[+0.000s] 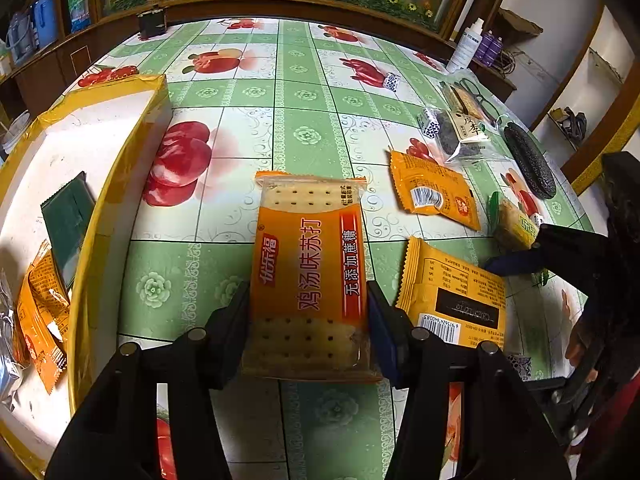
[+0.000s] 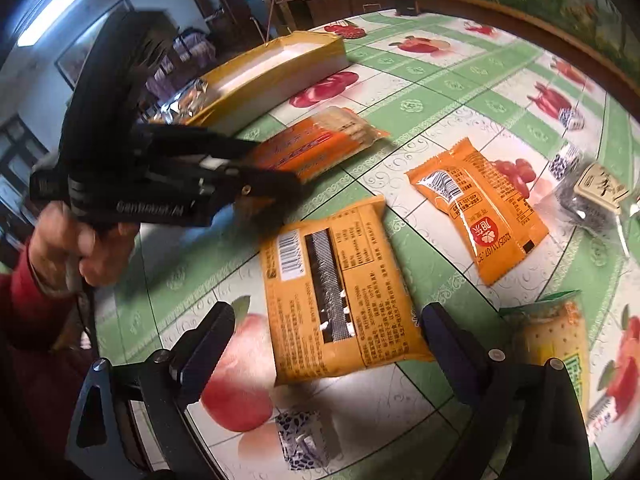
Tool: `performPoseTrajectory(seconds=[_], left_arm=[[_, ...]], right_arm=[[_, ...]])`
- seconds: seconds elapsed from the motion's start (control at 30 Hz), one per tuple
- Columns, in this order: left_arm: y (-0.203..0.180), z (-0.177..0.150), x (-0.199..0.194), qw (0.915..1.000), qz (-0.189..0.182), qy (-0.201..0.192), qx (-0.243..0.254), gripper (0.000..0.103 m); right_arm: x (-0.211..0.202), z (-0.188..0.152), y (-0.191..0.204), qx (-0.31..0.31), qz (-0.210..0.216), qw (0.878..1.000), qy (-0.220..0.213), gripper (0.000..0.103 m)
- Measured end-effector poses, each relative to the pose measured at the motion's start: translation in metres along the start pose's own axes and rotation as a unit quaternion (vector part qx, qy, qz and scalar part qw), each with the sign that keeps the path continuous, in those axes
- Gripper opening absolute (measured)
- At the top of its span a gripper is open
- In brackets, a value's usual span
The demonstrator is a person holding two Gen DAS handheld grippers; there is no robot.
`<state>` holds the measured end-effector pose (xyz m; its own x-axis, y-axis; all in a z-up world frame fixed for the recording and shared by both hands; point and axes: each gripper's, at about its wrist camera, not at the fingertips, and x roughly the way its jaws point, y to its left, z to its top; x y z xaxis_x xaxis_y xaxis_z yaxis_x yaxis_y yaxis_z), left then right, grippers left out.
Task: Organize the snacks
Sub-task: 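Grasp the orange cracker pack with the left gripper while the right grasps a yellow biscuit pack, then carry both packs over the yellow tray and open both grippers to release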
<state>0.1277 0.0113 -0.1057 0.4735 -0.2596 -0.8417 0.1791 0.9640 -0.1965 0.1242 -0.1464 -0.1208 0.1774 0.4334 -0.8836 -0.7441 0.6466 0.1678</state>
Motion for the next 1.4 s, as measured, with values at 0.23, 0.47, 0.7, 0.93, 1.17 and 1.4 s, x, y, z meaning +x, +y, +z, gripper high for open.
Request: performPoseTrajectory(seconds=[0.23, 0.47, 0.7, 0.93, 1.17, 1.4], left_arm=[[-0.001, -0.003, -0.004, 1.0000, 0.004, -0.004, -0.002, 0.053], [-0.011, -0.007, -0.001, 0.9993, 0.029, -0.017, 0.015, 0.053], [-0.007, -0.012, -0.019, 0.9987, 0.027, -0.044, 0.004, 0.052], [-0.012, -0.020, -0.054, 0.9961, 0.037, -0.080, 0.008, 0.052], [0.001, -0.036, -0.082, 0.9940, 0.043, -0.100, -0.006, 0.053], [0.018, -0.046, -0.107, 0.9913, 0.048, -0.121, -0.021, 0.053]], right_arm=[[0.012, 0.014, -0.003, 0.000, -0.054, 0.999, 0.006, 0.094], [0.011, -0.002, 0.019, 0.004, -0.112, 0.994, -0.020, 0.071], [-0.027, -0.021, 0.003, 0.109, -0.120, 0.983, -0.087, 0.071], [-0.079, -0.036, -0.018, 0.230, -0.050, 0.951, -0.202, 0.071], [-0.078, -0.031, -0.003, 0.247, -0.019, 0.943, -0.224, 0.071], [-0.060, -0.016, 0.024, 0.230, -0.021, 0.950, -0.209, 0.071]])
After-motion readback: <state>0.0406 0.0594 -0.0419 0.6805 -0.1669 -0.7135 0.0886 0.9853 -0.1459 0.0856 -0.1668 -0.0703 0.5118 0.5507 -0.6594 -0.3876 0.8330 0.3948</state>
